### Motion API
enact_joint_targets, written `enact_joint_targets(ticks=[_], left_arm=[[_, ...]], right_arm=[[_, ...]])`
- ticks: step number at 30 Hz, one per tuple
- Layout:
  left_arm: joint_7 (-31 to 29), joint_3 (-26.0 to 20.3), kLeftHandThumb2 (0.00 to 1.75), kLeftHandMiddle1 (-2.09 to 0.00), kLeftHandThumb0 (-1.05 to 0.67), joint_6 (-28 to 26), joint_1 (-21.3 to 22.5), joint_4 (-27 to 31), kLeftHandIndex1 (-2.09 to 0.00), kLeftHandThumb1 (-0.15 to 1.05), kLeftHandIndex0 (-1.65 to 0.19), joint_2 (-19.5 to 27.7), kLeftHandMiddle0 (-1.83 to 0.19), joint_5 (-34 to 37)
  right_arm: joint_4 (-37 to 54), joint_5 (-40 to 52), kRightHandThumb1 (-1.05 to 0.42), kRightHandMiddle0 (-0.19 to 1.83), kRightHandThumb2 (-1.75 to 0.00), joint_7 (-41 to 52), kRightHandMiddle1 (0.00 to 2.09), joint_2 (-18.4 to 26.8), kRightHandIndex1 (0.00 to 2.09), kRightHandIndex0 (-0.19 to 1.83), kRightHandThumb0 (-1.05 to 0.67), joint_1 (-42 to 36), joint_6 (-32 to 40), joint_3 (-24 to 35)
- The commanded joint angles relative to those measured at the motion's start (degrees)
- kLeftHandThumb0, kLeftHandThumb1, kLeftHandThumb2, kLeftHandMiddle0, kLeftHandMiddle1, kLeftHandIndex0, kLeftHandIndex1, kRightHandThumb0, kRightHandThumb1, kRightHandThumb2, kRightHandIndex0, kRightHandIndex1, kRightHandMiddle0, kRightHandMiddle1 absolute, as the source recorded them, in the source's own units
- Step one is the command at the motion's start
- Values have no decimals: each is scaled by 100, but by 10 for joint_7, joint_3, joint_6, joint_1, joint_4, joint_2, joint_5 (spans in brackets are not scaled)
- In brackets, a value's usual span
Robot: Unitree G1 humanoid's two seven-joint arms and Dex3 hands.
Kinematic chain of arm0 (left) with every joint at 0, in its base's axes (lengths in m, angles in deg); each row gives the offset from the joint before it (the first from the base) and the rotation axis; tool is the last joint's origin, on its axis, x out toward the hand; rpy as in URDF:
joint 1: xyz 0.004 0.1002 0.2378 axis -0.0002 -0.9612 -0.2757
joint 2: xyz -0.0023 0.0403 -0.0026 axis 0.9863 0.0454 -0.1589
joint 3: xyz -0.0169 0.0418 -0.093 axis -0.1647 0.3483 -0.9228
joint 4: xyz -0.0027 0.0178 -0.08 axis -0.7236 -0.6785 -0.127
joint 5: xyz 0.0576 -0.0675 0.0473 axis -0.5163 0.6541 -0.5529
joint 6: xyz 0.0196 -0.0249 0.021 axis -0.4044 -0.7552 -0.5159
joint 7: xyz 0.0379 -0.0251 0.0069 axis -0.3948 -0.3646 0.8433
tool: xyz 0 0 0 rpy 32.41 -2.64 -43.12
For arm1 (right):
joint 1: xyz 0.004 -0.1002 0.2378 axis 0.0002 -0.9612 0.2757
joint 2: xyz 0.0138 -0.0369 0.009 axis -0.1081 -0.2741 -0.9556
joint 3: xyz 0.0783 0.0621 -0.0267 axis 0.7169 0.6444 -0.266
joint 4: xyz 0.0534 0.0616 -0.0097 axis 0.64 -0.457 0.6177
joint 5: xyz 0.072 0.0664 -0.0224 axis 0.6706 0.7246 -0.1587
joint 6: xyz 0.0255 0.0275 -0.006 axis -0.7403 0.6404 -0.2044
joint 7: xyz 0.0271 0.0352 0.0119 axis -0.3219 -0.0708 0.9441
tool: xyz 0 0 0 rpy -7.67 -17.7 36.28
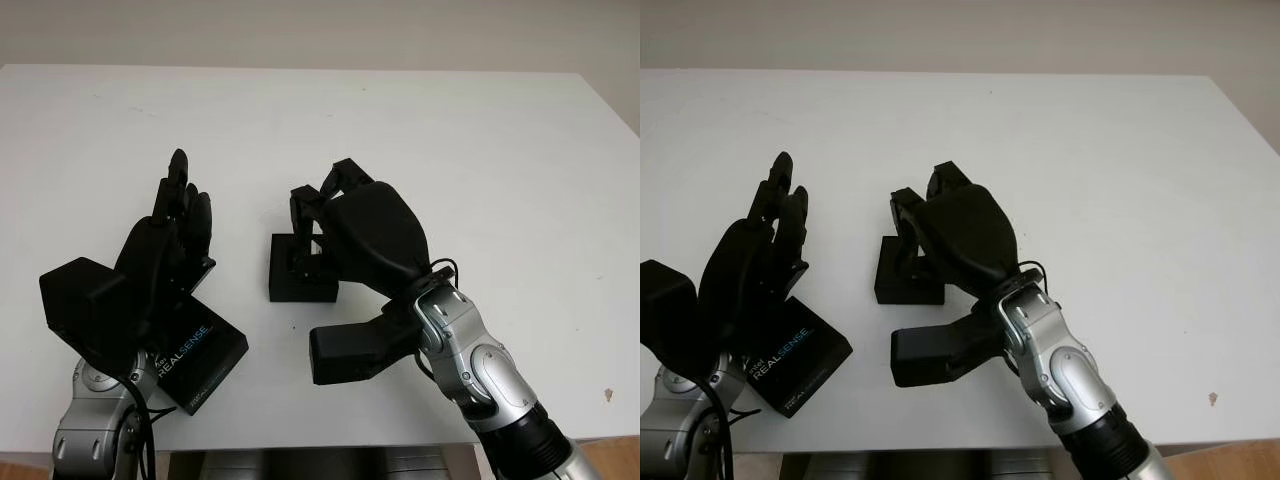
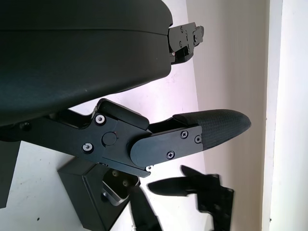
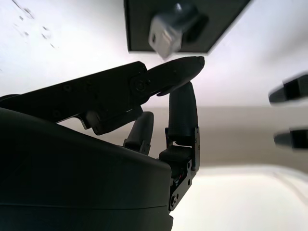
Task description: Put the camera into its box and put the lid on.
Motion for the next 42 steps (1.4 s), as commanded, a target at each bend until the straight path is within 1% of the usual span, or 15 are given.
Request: enact_joint_targets(ticks=[1, 11, 15, 16, 18, 19, 20, 23, 26, 29, 32, 37, 41, 42], left_arm=[[-1, -3, 65, -5, -78, 1, -4, 11, -4, 105, 19, 2, 17, 1], [-5, -7, 65, -5, -79, 1, -8, 13, -4, 105, 19, 5, 17, 2], [-5, -8, 65, -5, -78, 1, -9, 14, -4, 105, 19, 4, 18, 3], [-6, -8, 65, -5, -78, 2, -9, 13, -4, 105, 19, 5, 18, 3], [-7, -9, 65, -5, -78, 3, -8, 12, -4, 105, 19, 5, 18, 3], [-8, -9, 65, -5, -78, 3, -8, 11, -4, 105, 19, 5, 18, 3], [-8, -9, 65, -5, -78, 4, -8, 11, -4, 105, 19, 5, 18, 2], [-9, -9, 65, -5, -79, 3, -8, 11, -4, 105, 19, 7, 18, 1], [-10, -10, 65, -5, -78, 3, -8, 11, -4, 105, 19, 7, 18, 2], [-10, -11, 65, -5, -78, 2, -8, 11, -4, 105, 19, 7, 18, 3], [-11, -11, 65, -5, -78, 2, -7, 10, -4, 105, 19, 7, 18, 2], [-14, -13, 65, -5, -78, 1, -6, 10, -3, 105, 19, 7, 18, 3], [-15, -13, 66, -5, -79, 1, -6, 9, -3, 105, 19, 8, 18, 2], [-15, -14, 65, -5, -79, 0, -6, 9, -3, 105, 19, 8, 18, 3]], right_arm=[[14, 9, -100, 45, -5, -9, 165, 0, 122, 19, -44, 2, -8, 5], [20, 12, -99, 45, -5, -14, 160, -12, 120, 19, -43, -5, -5, 4], [24, 7, -99, 45, -5, -1, 156, -15, 116, 17, -44, -8, 4, 2], [27, 2, -99, 43, -5, 7, 150, -15, 113, 16, -47, -7, 9, 1], [35, -14, -97, 34, -5, 37, 127, -12, 105, 11, -58, -5, 23, -3], [39, -19, -95, 30, -5, 49, 112, -12, 96, 10, -65, -4, 28, -4], [45, -27, -94, 27, -5, 70, 104, -11, 91, 9, -69, -3, 36, -5], [61, -54, -92, 25, -5, 140, 66, -12, 63, 8, -78, 1, 64, -10], [71, -71, -92, 26, -5, 184, 52, -17, 51, 9, -81, 4, 83, -12], [75, -73, -91, 30, -5, 207, 42, -23, 44, 14, -82, 6, 96, -10], [75, -79, -91, 34, -5, 210, 36, -22, 39, 19, -85, 7, 100, -10], [76, -86, -92, 36, -6, 220, 33, -21, 36, 21, -86, 8, 105, -10], [72, -93, -93, 41, -6, 211, 37, -28, 36, 24, -84, 5, 111, -10], [71, -94, -93, 40, -6, 207, 44, -30, 34, 25, -83, 4, 112, -10]])
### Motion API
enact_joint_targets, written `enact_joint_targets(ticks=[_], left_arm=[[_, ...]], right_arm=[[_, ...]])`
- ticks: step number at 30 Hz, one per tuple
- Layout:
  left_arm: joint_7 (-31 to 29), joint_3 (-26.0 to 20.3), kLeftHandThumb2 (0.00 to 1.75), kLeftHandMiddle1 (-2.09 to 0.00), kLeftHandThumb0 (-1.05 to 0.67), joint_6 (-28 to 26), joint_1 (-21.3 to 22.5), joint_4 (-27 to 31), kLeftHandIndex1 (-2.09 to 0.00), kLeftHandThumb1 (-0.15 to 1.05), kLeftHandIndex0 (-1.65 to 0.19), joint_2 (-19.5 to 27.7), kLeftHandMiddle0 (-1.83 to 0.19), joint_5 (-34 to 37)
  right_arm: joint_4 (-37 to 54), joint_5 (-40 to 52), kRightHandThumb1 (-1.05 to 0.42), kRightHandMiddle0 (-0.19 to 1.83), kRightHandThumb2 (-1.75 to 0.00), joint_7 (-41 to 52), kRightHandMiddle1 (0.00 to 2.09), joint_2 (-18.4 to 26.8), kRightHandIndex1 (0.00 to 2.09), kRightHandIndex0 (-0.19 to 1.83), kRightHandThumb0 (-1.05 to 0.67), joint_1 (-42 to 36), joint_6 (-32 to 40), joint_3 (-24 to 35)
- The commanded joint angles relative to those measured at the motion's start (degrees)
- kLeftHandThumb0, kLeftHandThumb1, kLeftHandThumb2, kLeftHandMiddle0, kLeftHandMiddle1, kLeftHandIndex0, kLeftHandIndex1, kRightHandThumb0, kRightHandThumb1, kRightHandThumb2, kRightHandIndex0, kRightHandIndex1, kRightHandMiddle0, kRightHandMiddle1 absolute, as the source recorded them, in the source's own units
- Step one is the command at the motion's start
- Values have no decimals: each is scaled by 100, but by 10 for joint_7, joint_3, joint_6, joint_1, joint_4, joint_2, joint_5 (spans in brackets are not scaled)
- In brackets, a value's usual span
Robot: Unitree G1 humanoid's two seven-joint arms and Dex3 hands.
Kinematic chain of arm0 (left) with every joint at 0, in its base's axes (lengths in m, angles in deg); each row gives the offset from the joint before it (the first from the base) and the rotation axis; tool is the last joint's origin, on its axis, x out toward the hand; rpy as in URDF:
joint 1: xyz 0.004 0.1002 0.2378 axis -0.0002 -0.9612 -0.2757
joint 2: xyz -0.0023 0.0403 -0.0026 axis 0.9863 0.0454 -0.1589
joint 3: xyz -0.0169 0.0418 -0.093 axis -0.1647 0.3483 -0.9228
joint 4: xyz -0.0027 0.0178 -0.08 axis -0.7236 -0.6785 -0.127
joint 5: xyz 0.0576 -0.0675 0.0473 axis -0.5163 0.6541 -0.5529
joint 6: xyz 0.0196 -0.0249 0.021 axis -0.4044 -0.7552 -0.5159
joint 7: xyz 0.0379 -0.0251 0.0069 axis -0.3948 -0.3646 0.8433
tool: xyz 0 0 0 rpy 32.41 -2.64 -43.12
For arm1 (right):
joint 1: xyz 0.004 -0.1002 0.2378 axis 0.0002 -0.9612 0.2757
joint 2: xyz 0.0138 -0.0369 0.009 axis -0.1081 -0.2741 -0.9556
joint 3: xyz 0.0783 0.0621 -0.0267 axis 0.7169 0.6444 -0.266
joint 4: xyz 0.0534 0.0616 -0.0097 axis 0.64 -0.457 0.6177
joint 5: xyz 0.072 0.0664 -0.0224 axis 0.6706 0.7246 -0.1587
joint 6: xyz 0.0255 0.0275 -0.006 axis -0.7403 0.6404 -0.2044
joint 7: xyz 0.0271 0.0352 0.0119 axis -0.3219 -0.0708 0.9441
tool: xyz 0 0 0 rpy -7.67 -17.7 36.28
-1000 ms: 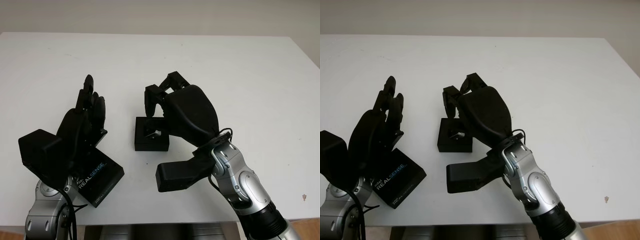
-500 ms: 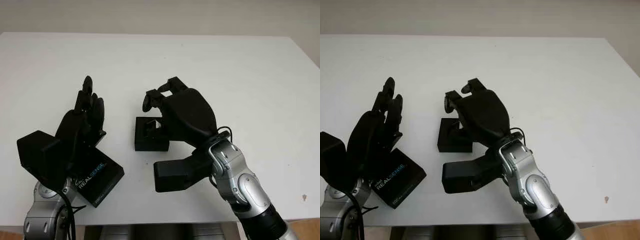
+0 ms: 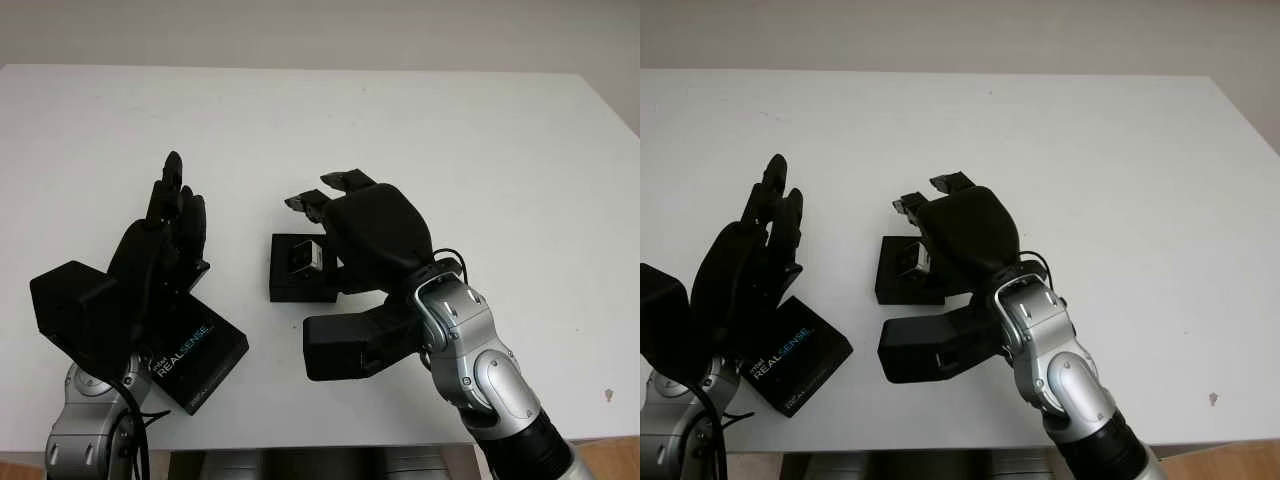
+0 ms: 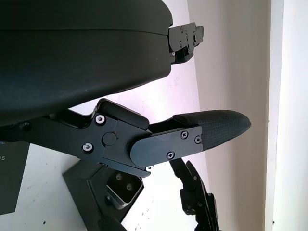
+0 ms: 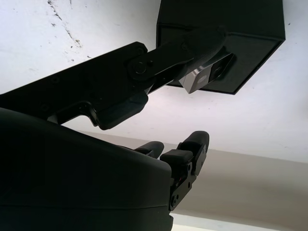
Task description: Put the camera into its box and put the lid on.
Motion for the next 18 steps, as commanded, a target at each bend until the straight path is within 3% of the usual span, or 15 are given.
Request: enact_joint_targets(ticks=[1, 4, 8, 13, 18], left_arm=[[-2, -2, 65, -5, -79, 0, 1, 8, -3, 105, 19, 3, 18, 2], [-1, -1, 65, -5, -79, -1, 0, 8, -3, 105, 19, 3, 19, 1], [-1, 0, 65, -5, -79, 0, 0, 9, -3, 105, 19, 3, 18, 1], [2, 1, 66, -5, -79, -4, -1, 11, -3, 105, 19, 2, 19, -1], [2, 2, 66, -5, -79, -2, -3, 13, -2, 105, 19, 2, 19, -2]], right_arm=[[4, -4, -94, 36, -6, -12, 55, -6, 33, 26, -83, 3, 4, 2], [-1, -3, -94, 26, -5, -30, 95, -11, 31, 30, -80, 0, 6, 2], [-14, -2, -94, 25, -5, -54, 112, -14, 32, 33, -76, -2, 8, 3], [-31, -1, -95, 25, -6, -70, 149, -14, 36, 33, -72, -1, 11, 2], [-53, 1, -96, 23, -6, -84, 154, -13, 37, 33, -71, 1, 12, -1]])
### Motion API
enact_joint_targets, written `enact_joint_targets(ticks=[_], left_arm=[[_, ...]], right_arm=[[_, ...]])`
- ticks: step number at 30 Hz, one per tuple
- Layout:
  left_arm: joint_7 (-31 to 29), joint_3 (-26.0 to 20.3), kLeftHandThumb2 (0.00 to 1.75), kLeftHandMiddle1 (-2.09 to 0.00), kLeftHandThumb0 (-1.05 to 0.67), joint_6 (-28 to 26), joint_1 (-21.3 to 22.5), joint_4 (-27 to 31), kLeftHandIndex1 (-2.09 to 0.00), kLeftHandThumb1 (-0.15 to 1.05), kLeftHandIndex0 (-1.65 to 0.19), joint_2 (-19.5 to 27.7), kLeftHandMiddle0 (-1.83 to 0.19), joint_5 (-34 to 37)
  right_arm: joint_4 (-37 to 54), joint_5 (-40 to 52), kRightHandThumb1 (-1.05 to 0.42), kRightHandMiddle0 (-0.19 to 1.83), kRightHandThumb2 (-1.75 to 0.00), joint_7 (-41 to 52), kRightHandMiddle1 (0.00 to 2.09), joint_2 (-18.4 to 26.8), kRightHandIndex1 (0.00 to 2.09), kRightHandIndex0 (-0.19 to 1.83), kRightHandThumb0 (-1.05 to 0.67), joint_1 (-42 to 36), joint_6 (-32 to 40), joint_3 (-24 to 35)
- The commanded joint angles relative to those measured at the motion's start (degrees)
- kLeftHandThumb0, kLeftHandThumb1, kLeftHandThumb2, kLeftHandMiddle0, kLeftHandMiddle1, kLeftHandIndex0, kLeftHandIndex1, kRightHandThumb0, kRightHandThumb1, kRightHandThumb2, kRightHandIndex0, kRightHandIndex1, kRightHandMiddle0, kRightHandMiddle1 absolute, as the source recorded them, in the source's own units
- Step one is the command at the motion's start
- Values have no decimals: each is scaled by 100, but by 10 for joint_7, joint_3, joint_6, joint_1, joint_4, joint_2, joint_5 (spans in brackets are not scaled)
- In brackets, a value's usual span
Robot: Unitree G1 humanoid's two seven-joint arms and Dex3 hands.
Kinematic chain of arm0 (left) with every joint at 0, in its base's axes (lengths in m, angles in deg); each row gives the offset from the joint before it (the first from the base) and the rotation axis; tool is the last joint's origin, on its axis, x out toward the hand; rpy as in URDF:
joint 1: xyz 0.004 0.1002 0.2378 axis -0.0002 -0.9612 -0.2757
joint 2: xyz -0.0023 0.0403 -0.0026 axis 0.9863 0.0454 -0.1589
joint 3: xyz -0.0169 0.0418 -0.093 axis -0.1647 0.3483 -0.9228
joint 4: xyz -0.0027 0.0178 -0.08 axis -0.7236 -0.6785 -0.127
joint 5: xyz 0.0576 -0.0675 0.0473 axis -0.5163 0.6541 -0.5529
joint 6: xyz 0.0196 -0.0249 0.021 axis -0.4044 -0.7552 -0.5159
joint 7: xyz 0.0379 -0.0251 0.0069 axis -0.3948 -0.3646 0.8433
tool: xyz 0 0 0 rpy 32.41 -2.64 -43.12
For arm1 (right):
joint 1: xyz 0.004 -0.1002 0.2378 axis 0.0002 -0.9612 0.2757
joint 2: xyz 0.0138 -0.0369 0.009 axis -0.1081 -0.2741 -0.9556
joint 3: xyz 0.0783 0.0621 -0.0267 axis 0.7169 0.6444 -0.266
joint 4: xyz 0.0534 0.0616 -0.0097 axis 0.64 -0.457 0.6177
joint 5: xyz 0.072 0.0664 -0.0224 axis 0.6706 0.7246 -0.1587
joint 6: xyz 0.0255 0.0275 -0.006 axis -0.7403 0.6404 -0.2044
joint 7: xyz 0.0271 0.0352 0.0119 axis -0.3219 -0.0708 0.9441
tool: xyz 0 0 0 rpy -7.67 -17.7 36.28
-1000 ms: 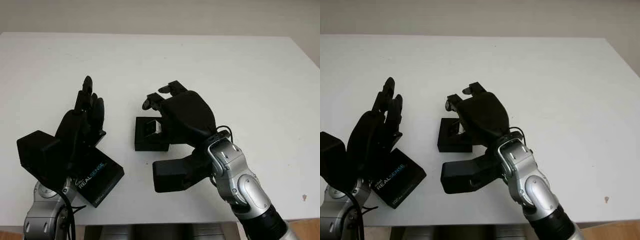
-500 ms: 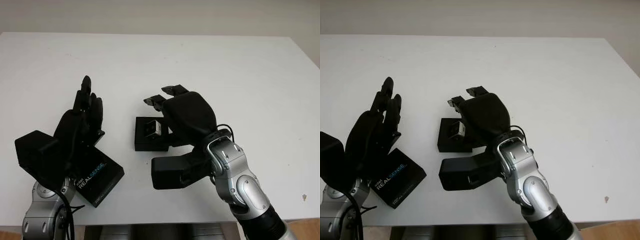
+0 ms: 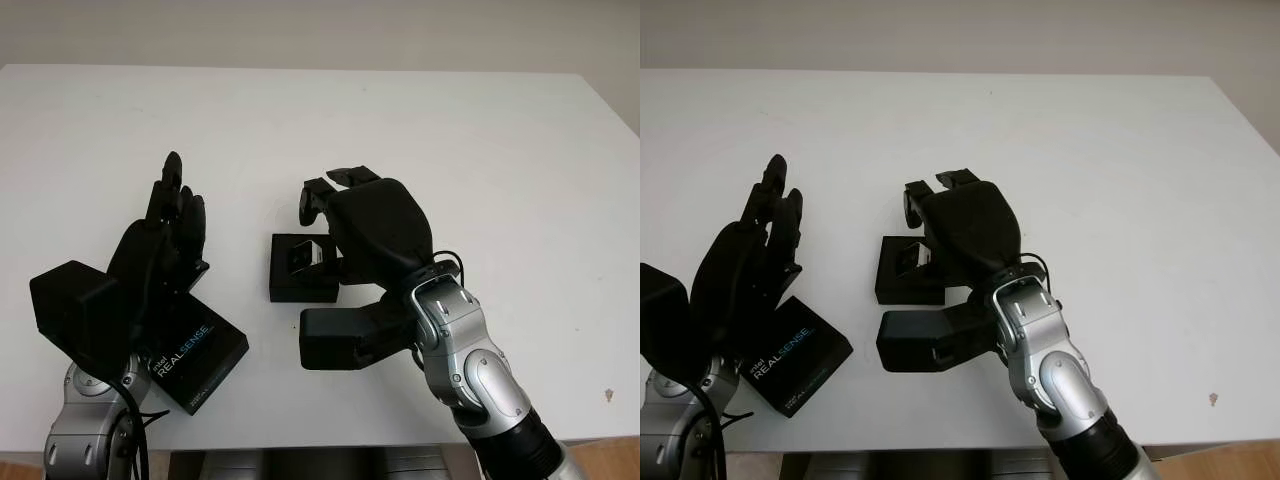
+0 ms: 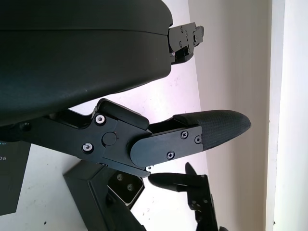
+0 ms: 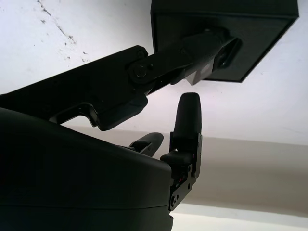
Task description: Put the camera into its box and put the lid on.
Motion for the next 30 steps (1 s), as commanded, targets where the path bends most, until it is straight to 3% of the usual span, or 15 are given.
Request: enact_joint_targets(ticks=[1, 12, 21, 30], left_arm=[[0, 1, 66, -5, -79, 0, -4, 12, -2, 105, 19, 2, 19, -1], [-1, -1, 65, -5, -79, 0, -4, 13, -2, 105, 19, 3, 19, 1], [-2, -1, 65, -5, -79, 1, -4, 12, -3, 105, 19, 2, 19, 2], [-1, -2, 66, -5, -78, 2, -5, 12, -2, 105, 19, 2, 19, 2]], right_arm=[[-9, 3, -96, 23, -6, -11, 154, -2, 37, 33, -71, 3, 2, 0], [-42, 1, -96, 16, -5, -15, 155, 3, 38, 29, -74, 9, 6, -9], [-34, -1, -96, 14, -5, 3, 137, 6, 40, 25, -78, 8, 8, -12], [-33, 2, -97, 17, -5, 10, 142, 7, 44, 24, -77, 9, 7, -12]])
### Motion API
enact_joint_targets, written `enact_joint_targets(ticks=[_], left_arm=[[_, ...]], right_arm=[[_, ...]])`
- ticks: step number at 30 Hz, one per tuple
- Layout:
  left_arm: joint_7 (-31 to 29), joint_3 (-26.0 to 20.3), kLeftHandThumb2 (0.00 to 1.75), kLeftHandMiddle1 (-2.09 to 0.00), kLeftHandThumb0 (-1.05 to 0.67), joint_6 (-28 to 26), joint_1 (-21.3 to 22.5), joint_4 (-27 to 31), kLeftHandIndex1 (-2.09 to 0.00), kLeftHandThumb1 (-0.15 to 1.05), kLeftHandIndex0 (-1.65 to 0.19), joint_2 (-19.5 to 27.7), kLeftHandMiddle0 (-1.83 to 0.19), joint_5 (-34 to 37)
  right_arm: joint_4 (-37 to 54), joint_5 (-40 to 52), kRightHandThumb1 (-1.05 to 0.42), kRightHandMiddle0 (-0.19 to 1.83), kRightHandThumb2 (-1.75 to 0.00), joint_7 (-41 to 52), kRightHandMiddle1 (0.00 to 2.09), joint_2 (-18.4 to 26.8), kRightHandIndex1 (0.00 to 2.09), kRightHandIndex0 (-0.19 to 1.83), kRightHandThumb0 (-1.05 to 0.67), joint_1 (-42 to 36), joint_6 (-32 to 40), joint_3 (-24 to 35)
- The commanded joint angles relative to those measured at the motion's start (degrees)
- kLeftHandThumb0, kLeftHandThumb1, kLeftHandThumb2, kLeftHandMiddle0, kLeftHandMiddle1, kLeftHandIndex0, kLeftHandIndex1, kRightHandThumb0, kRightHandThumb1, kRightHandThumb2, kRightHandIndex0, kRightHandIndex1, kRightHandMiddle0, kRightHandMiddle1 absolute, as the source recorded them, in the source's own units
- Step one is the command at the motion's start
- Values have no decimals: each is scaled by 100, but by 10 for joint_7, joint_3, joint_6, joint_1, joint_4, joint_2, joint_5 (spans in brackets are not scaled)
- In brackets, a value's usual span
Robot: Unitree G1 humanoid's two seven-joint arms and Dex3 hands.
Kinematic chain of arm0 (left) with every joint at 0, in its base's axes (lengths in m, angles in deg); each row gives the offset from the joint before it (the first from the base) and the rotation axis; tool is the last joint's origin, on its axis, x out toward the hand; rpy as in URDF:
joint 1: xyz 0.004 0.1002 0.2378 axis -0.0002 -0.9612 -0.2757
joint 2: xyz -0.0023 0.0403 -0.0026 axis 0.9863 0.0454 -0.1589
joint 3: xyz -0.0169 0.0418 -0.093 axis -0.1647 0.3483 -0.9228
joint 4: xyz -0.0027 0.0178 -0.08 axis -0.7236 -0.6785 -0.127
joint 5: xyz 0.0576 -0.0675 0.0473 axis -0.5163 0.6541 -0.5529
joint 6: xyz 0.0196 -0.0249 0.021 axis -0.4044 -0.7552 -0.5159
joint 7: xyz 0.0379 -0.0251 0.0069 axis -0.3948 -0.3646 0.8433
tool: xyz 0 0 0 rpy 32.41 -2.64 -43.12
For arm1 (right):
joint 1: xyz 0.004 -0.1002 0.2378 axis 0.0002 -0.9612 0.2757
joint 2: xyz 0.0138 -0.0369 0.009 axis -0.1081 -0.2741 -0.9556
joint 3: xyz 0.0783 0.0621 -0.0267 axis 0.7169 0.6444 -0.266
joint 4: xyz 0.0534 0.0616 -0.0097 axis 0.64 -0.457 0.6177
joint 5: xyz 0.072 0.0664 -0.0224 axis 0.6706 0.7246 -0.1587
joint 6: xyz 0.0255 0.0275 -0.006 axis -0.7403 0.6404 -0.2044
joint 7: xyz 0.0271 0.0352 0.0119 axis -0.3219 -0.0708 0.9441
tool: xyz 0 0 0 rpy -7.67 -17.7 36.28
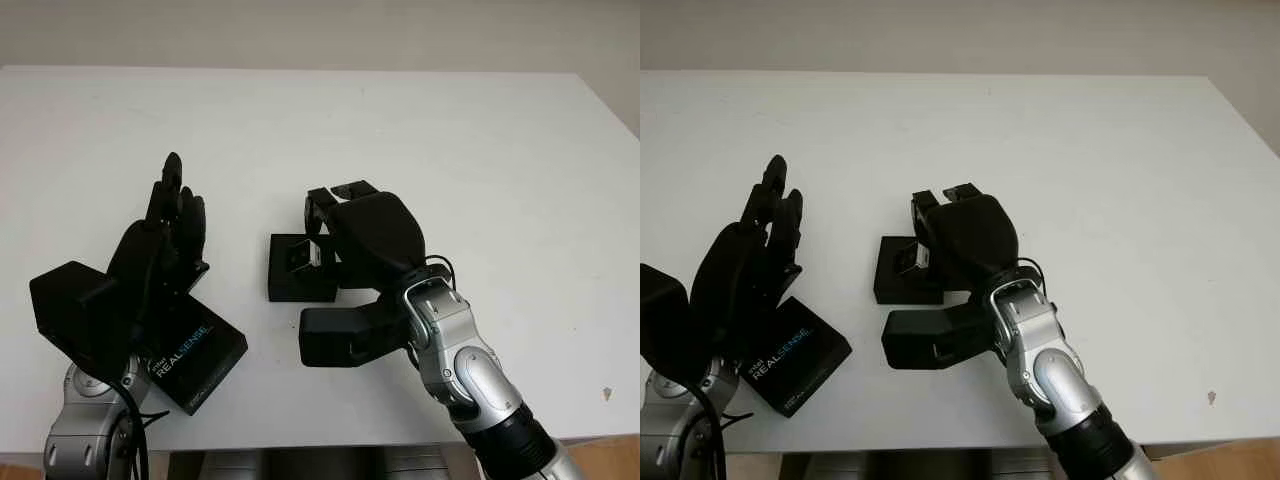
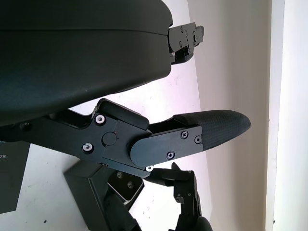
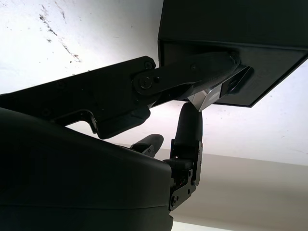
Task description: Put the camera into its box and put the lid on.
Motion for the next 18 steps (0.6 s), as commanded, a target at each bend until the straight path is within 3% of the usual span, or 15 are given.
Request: enact_joint_targets(ticks=[1, 9, 13, 18], left_arm=[[-1, -2, 66, -5, -78, 2, -4, 11, -3, 105, 19, 2, 19, 2], [0, -2, 65, -5, -78, 2, -5, 14, -3, 105, 19, 1, 19, 5], [2, 0, 66, -5, -78, -1, -6, 17, -3, 105, 19, 1, 19, 3], [1, -1, 66, -5, -78, -1, -8, 19, -2, 105, 19, 0, 19, 5]], right_arm=[[3, 1, -97, 18, -5, 5, 141, 2, 44, 23, -77, 6, 1, -4], [0, 11, -95, 30, -5, -8, 143, 3, 53, 27, -72, 3, -6, -1], [0, 25, -95, 32, -5, -14, 157, 4, 83, 16, -62, 0, -9, 2], [-9, 45, -96, 33, -5, -16, 168, 11, 93, 13, -58, 1, -17, 2]])
